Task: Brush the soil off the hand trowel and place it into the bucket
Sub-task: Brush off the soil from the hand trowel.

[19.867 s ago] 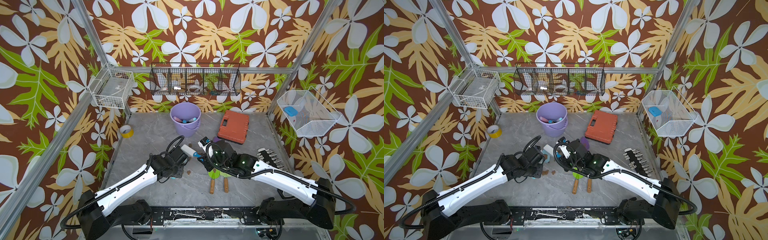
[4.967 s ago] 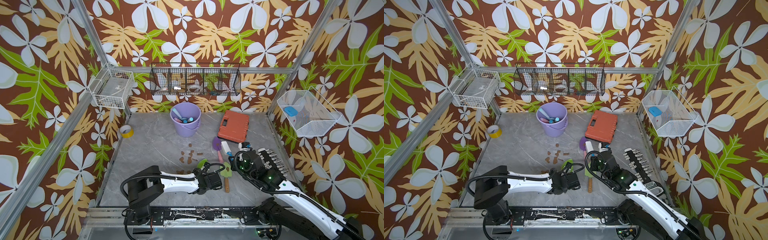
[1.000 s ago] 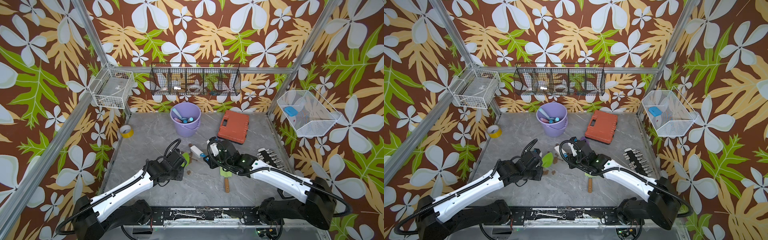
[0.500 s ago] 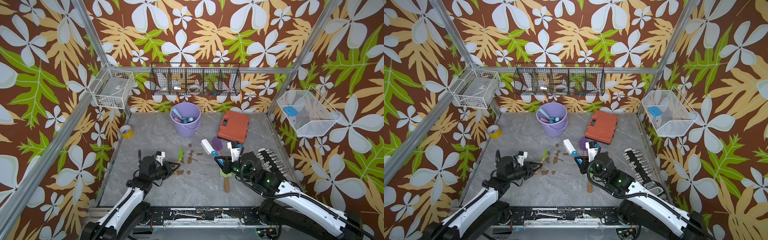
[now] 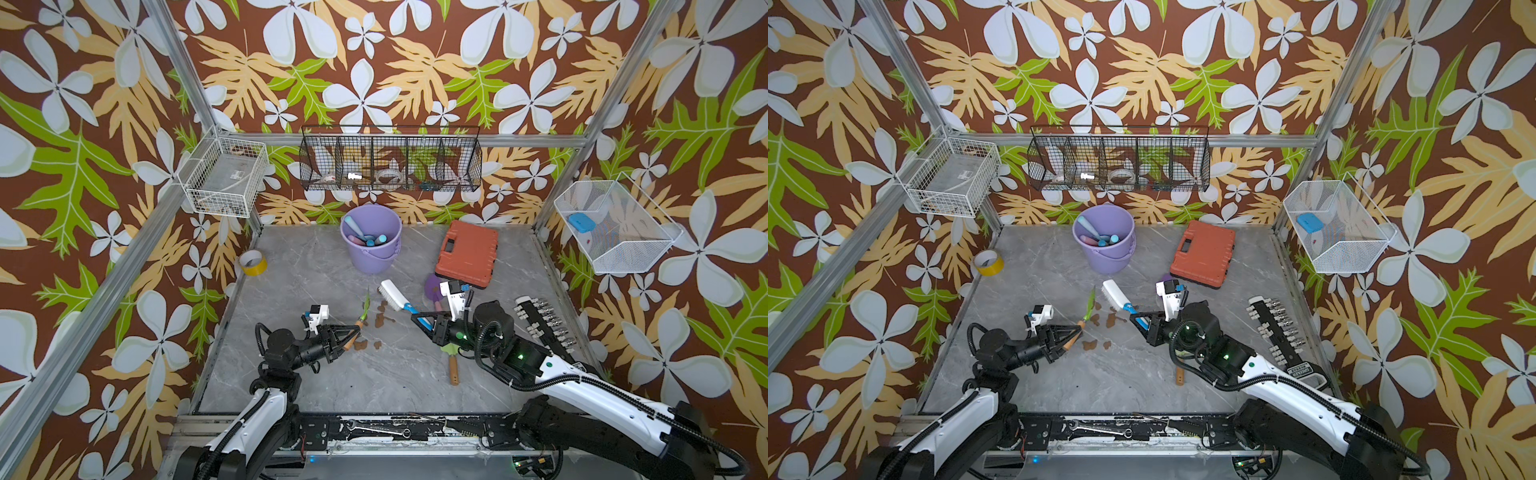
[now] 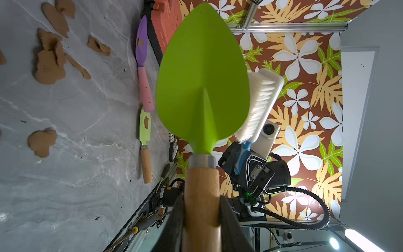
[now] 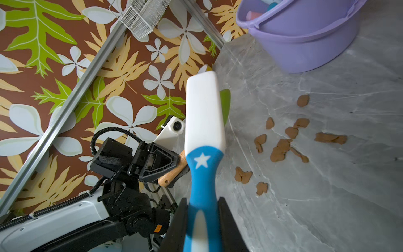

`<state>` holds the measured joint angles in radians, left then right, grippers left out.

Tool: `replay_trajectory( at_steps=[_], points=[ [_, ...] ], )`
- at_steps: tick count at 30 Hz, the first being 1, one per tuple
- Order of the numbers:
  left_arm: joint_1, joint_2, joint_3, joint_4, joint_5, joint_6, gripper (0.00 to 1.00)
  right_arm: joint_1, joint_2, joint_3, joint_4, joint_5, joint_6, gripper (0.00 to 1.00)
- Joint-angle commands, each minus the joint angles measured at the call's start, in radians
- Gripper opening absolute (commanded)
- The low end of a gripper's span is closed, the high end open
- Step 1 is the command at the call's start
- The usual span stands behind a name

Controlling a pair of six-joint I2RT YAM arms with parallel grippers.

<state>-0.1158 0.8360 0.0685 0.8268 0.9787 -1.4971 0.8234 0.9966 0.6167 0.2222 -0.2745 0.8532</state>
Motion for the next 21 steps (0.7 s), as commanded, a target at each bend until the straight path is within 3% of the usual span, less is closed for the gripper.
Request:
replay_trajectory(
  at_steps=[1,11,21],
  points=[
    [0.003,-0.005,0.006,0.065,0.020,-0.023,0.00,0.029,0.042,0.010,0.100,-0.026,0.013,0.00],
    [0.002,-0.006,0.013,0.074,0.018,-0.028,0.00,0.063,0.151,-0.070,0.146,0.028,0.017,0.00],
    [0.002,0.022,0.013,0.064,0.023,-0.003,0.00,0.037,-0.001,-0.054,0.057,0.102,-0.036,0.00]
  ],
)
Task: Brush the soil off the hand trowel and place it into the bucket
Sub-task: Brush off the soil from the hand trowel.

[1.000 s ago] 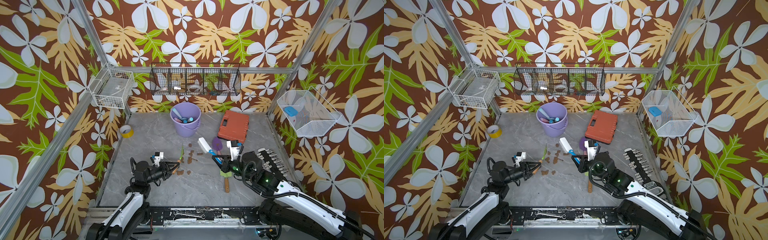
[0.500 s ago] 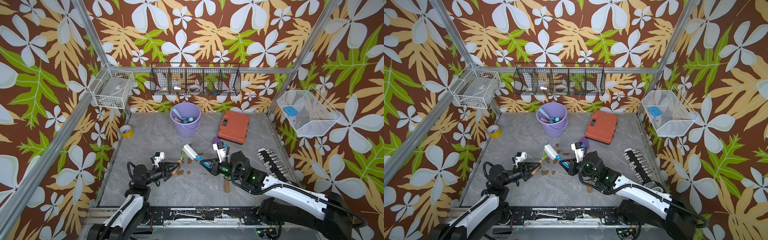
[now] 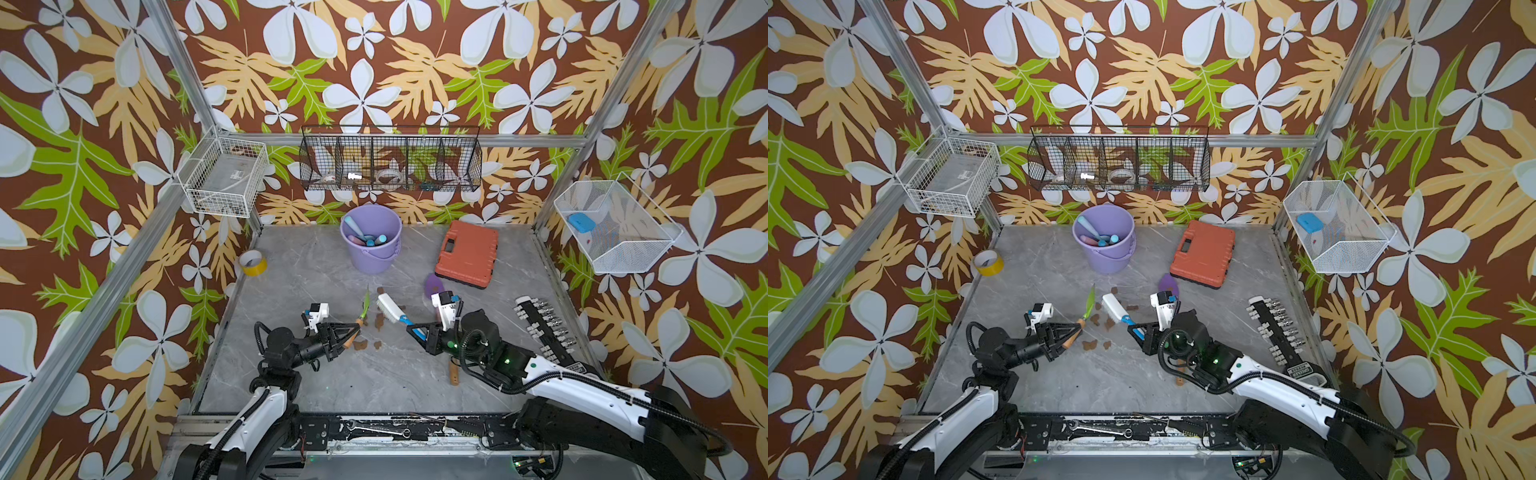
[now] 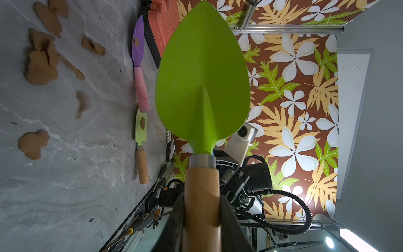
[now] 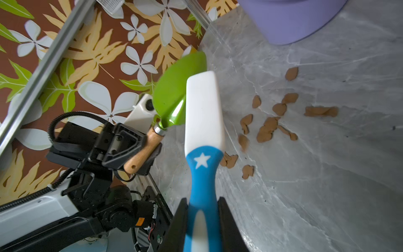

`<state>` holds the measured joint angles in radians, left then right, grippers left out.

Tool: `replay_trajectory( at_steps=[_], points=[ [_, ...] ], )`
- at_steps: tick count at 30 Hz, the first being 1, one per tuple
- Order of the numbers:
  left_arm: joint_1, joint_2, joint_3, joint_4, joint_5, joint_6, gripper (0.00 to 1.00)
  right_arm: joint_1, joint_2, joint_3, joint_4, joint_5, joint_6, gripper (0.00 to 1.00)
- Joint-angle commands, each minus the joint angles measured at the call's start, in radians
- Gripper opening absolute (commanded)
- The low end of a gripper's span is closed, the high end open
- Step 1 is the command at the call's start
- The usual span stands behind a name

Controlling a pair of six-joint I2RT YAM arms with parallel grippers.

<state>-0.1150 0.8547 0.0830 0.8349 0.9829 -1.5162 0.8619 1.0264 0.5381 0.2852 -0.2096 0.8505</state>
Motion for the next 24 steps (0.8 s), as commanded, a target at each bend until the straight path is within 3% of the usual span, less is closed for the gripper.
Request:
replay_trajectory(
  at_steps=[1,10,15,24],
  points=[
    [0.002,0.005,-0.003,0.056,0.020,0.017,0.00,-0.001,-0.034,0.030,-0.010,0.039,-0.034,0.00],
    [0.002,-0.003,0.006,0.058,0.014,0.009,0.00,0.029,0.113,0.017,0.171,-0.057,0.028,0.00],
    [0.002,0.003,0.007,0.081,0.012,-0.002,0.00,0.025,0.187,-0.042,0.208,-0.034,0.037,0.00],
    [0.003,0.009,0.013,0.102,0.011,-0.021,0.00,0.016,0.062,-0.039,0.274,-0.017,0.065,0.00]
  ],
)
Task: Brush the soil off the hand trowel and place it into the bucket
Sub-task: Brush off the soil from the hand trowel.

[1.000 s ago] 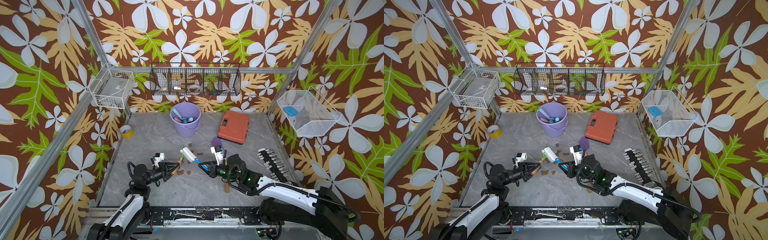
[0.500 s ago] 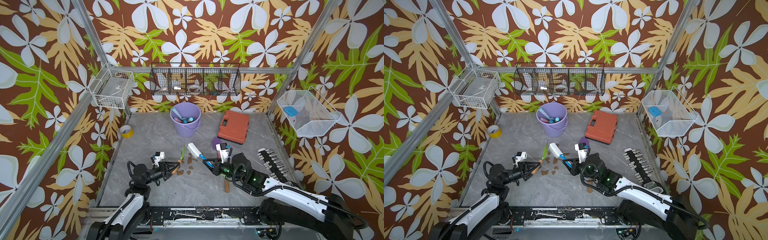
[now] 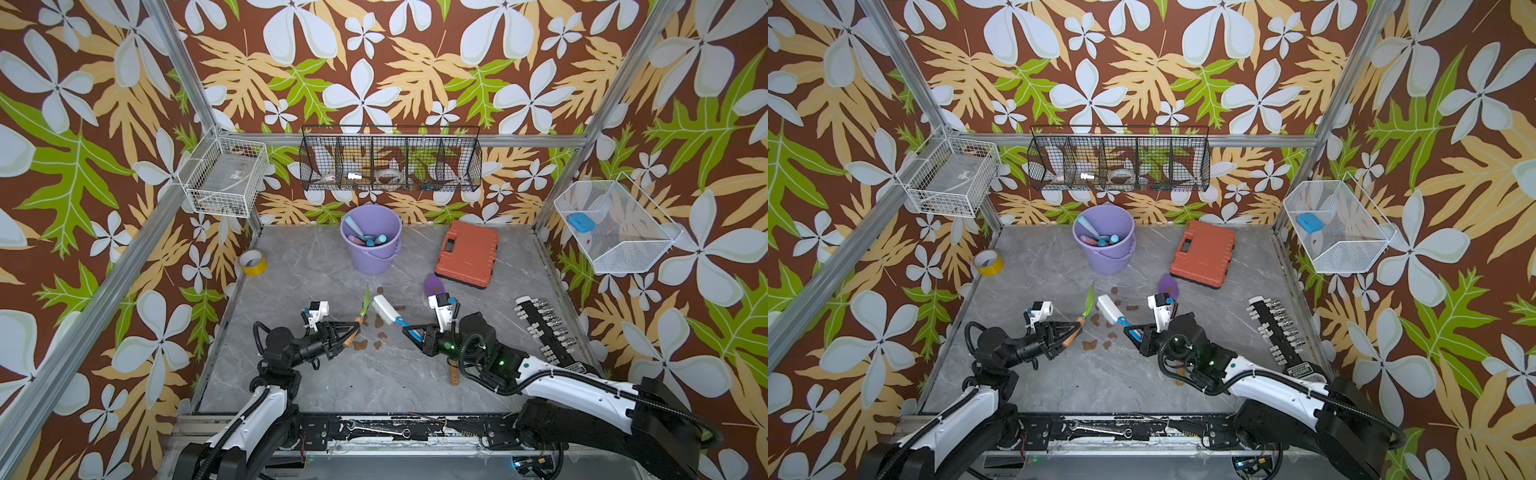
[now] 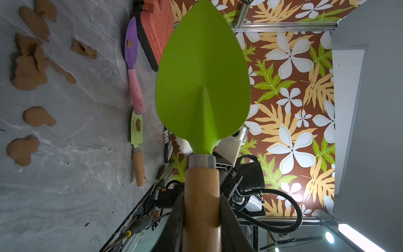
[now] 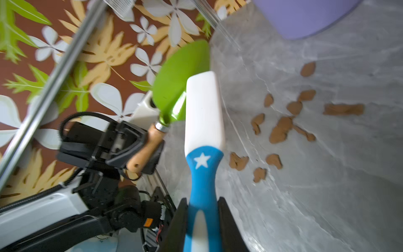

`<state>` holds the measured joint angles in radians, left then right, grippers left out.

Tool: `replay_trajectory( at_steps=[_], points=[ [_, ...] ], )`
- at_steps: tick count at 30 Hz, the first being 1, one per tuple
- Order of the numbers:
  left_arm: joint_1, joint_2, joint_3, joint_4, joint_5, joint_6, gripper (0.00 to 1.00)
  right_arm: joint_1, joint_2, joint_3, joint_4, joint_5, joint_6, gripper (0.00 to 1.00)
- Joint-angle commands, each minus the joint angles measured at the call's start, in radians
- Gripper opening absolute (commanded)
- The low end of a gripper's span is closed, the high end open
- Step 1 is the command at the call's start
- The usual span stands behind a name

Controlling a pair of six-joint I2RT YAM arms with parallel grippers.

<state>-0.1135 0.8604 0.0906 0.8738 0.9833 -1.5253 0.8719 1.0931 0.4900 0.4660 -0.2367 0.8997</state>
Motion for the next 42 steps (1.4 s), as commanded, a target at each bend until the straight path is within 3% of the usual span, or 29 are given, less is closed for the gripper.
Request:
replay_trajectory(
  at_steps=[1,7,11,14,16,18,21,23,26,29,38,42],
  points=[
    [0.000,0.004,0.006,0.071,0.008,-0.017,0.00,0.014,0.010,0.012,0.113,0.005,0.020,0.00],
    [0.000,0.002,0.003,0.103,0.005,-0.046,0.00,0.059,0.139,-0.012,0.247,0.002,0.090,0.00],
    [0.001,-0.003,0.010,0.096,0.005,-0.048,0.00,0.059,0.104,-0.049,0.228,0.037,0.083,0.00],
    [0.001,-0.007,0.048,-0.017,0.008,0.022,0.00,0.042,0.001,-0.009,0.001,0.096,0.006,0.00],
    [-0.002,-0.019,0.136,-0.334,-0.016,0.246,0.00,0.039,-0.084,0.063,-0.215,0.182,-0.089,0.00],
    [-0.033,-0.001,0.352,-0.919,-0.175,0.667,0.00,0.040,-0.146,0.171,-0.423,0.289,-0.188,0.00],
    [-0.187,0.086,0.617,-1.359,-0.510,0.947,0.00,0.038,-0.179,0.285,-0.594,0.390,-0.271,0.00],
    [-0.322,0.146,0.757,-1.530,-0.784,1.015,0.00,0.037,-0.153,0.352,-0.661,0.386,-0.303,0.00],
    [-0.512,0.244,0.906,-1.692,-1.090,1.043,0.00,0.038,-0.068,0.431,-0.702,0.301,-0.309,0.00],
    [-0.646,0.324,0.989,-1.786,-1.285,1.049,0.00,0.039,0.017,0.448,-0.674,0.189,-0.291,0.00],
    [-0.738,0.380,1.020,-1.801,-1.364,1.079,0.00,0.075,0.176,0.464,-0.589,-0.039,-0.287,0.00],
    [-0.762,0.384,1.013,-1.801,-1.374,1.084,0.00,0.037,0.264,0.510,-0.664,-0.005,-0.332,0.00]
  ],
)
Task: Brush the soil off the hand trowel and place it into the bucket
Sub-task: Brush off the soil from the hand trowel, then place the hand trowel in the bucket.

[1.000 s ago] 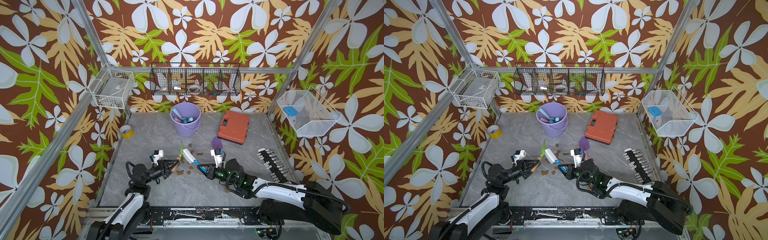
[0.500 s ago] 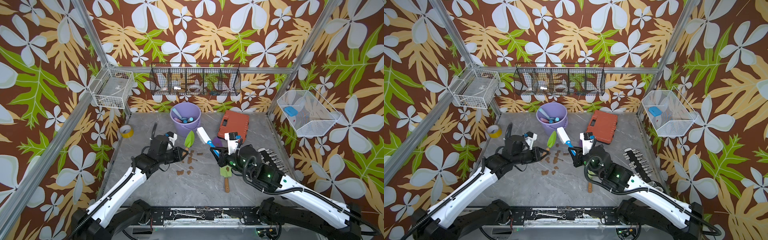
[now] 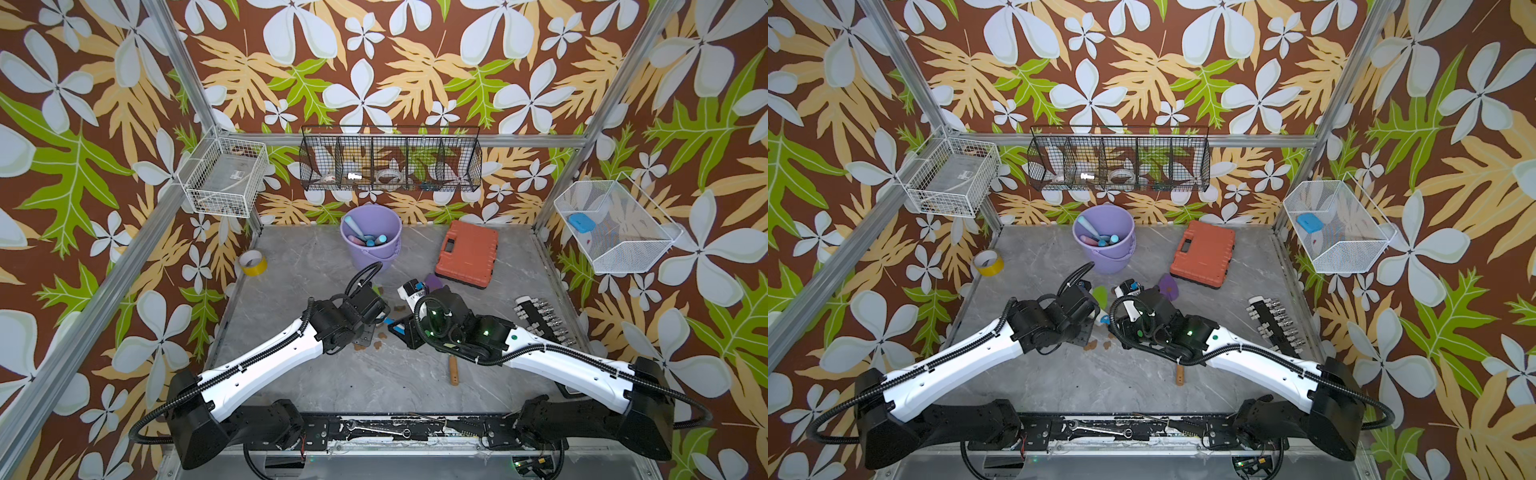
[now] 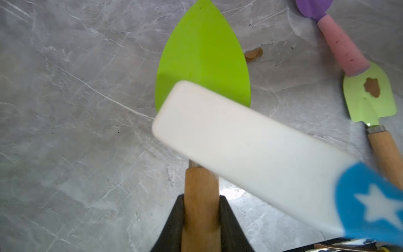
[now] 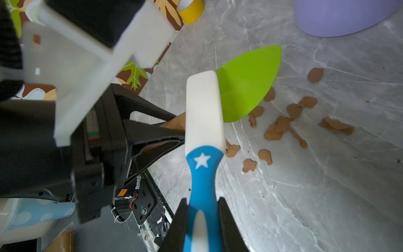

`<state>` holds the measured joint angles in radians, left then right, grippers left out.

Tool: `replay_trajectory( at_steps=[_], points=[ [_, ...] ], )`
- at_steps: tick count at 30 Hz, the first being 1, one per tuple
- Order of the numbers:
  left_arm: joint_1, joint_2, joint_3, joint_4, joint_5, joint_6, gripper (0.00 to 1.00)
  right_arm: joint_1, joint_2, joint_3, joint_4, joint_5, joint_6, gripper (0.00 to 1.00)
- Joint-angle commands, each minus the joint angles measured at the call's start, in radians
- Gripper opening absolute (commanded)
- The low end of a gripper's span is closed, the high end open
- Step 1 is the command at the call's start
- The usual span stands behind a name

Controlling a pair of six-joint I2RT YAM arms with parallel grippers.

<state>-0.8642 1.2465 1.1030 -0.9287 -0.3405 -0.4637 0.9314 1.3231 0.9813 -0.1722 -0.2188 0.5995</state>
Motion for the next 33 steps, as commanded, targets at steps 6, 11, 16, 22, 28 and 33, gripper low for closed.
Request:
replay_trajectory(
  at_steps=[6,11,16,22,28,33],
  points=[
    [-0.015,-0.054,-0.024,0.017,-0.076,0.021,0.00,-0.191,0.065,0.007,-0.032,0.021,-0.060,0.00],
    [-0.005,-0.045,-0.007,0.012,-0.078,0.035,0.00,-0.142,-0.008,0.015,0.087,-0.067,-0.039,0.00],
    [0.005,-0.006,0.026,0.028,-0.055,0.053,0.00,-0.071,0.030,0.039,0.120,-0.126,-0.034,0.00],
    [0.076,0.011,0.092,0.046,0.007,0.099,0.00,-0.213,0.081,0.018,0.012,-0.081,-0.097,0.00],
    [0.191,0.068,0.213,0.050,0.028,0.174,0.00,-0.396,-0.098,-0.063,0.049,-0.092,-0.099,0.00],
    [0.335,0.223,0.434,0.088,0.043,0.196,0.00,-0.399,-0.158,-0.104,0.072,-0.077,-0.067,0.00]
  ],
)
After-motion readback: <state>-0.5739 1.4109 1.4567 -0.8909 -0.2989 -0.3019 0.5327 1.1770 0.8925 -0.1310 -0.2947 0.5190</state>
